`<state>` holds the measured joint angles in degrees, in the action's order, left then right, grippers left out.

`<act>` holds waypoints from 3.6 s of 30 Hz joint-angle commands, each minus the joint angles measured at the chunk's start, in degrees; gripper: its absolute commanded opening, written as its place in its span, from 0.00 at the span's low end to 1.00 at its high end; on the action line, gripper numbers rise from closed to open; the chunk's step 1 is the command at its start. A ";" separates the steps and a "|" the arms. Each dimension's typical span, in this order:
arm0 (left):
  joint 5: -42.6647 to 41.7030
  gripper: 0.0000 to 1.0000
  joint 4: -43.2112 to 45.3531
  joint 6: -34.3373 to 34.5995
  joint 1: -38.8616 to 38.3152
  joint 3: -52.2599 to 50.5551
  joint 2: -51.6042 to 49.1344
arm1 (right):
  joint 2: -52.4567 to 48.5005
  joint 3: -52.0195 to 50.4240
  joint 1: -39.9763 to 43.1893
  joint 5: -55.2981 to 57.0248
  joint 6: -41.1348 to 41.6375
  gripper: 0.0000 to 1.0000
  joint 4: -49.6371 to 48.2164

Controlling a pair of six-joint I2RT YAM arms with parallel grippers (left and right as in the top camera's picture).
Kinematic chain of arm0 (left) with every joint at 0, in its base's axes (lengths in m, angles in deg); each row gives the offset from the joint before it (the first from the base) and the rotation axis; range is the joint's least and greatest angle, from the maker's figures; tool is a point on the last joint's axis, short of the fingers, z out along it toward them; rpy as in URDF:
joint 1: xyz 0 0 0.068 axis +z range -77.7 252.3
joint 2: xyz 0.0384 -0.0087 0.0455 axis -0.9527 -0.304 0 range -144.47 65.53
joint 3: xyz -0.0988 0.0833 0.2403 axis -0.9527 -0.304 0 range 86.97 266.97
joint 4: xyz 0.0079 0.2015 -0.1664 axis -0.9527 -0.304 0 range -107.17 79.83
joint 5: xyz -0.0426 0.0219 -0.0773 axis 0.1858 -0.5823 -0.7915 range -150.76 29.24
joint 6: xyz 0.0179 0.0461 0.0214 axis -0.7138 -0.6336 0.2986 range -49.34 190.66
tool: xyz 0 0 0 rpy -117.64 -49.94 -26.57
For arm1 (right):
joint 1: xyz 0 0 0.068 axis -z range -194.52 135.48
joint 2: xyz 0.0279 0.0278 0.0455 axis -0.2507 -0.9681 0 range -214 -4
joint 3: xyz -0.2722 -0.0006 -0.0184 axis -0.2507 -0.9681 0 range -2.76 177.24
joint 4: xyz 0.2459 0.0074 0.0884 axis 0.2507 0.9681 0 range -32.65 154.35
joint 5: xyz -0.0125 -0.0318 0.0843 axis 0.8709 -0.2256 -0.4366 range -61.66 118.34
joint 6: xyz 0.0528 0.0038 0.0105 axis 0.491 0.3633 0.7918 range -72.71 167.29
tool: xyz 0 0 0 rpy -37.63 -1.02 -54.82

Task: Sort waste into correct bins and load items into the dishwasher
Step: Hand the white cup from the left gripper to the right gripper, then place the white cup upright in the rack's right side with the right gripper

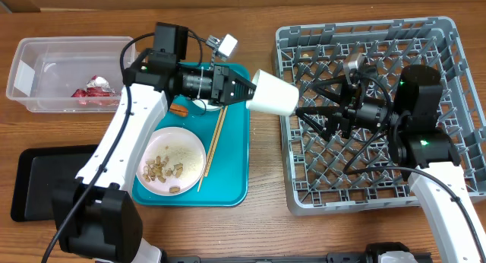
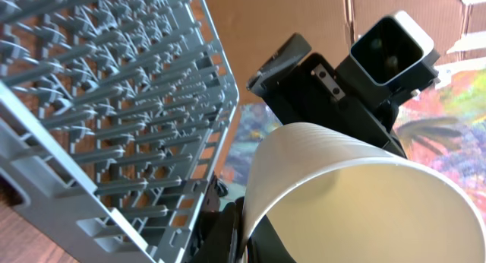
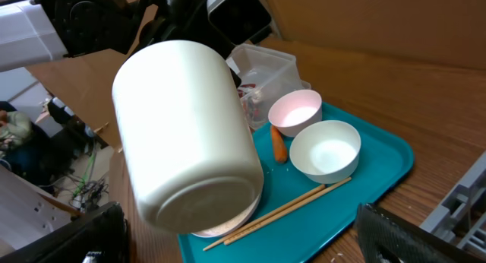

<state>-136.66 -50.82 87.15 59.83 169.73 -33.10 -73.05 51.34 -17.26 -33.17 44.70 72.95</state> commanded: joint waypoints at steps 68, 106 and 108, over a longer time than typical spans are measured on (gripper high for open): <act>69.24 0.50 -14.03 0.22 14.69 0.28 10.93 | -14.78 21.22 41.03 63.30 11.87 0.56 59.76; 73.77 0.61 -16.81 -3.82 13.57 0.28 10.91 | -8.26 25.83 -5.03 25.83 -0.20 1.00 35.06; 74.71 0.61 -18.21 -3.80 13.62 0.28 10.91 | -9.09 25.83 -9.01 26.34 2.36 0.98 28.59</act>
<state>-64.51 -67.71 85.03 73.78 169.73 -23.20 -81.53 75.84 -20.43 -3.47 44.94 108.14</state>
